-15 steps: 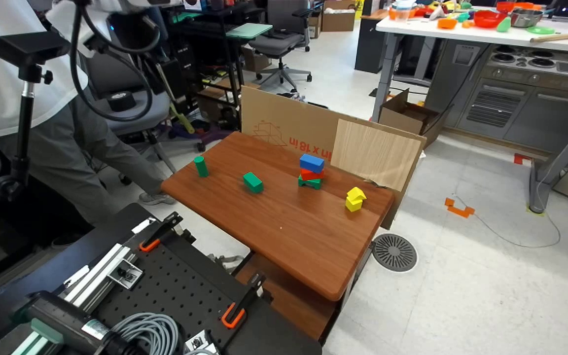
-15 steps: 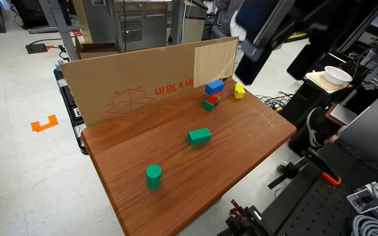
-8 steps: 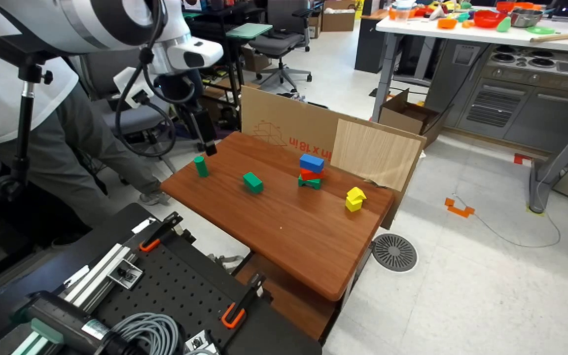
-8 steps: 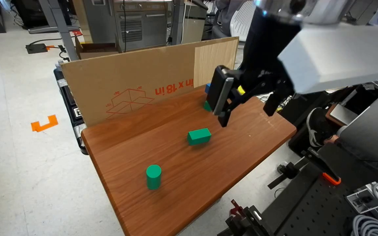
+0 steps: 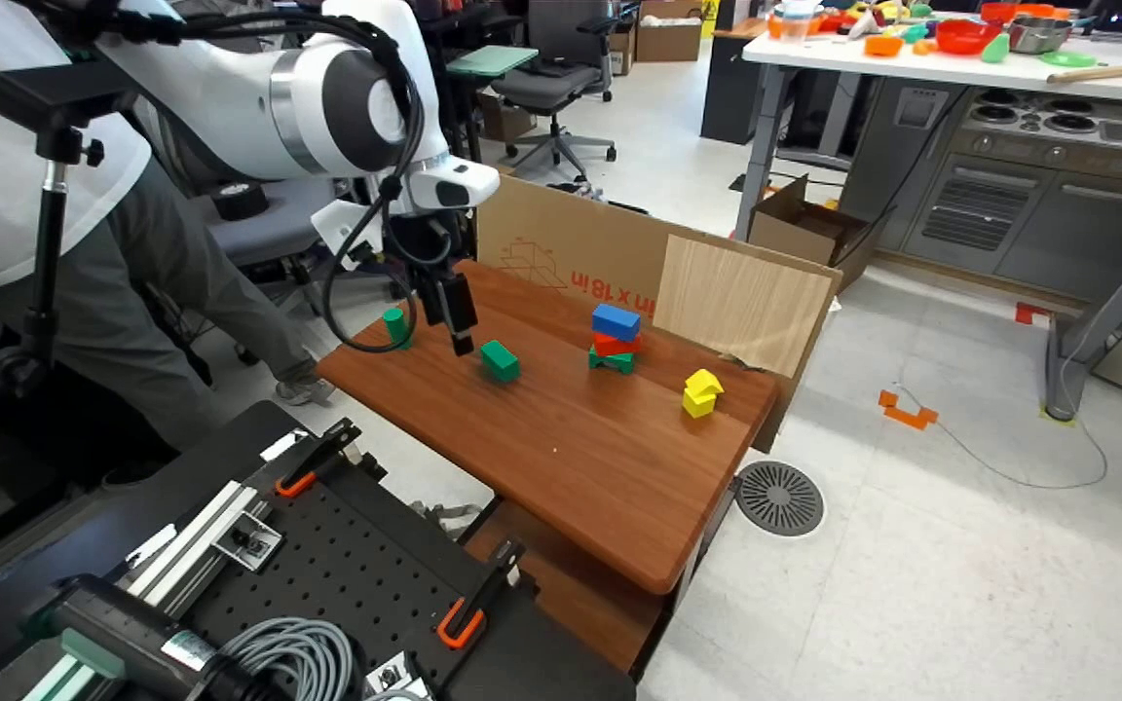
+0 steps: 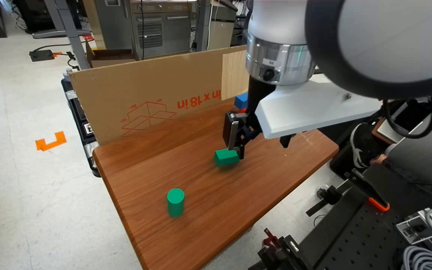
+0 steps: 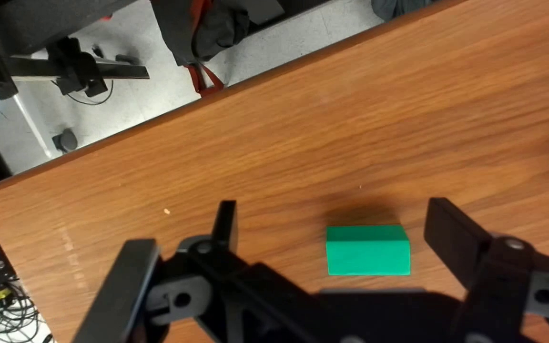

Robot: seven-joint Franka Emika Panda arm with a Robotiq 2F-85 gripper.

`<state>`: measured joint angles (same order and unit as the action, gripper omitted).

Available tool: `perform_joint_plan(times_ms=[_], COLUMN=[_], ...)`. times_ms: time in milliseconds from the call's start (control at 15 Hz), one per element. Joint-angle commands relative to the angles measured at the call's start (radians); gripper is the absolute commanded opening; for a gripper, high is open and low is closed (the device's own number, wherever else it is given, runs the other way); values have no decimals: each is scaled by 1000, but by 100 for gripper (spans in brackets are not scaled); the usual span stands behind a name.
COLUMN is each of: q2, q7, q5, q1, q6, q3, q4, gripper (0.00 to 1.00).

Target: Move the green block in the center of the table forwards

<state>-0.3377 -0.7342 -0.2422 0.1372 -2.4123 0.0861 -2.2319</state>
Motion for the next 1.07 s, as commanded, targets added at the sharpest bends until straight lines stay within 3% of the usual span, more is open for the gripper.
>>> perform_joint_plan(times_ms=[0, 533, 1000], q2=[-115, -306, -348], q7=[-25, 37, 94], q5=[-29, 16, 39], q1=[61, 94, 98], q6=[-23, -30, -45], q3=[-67, -101, -96], q4=[103, 265, 352], gripper=[100, 100, 100])
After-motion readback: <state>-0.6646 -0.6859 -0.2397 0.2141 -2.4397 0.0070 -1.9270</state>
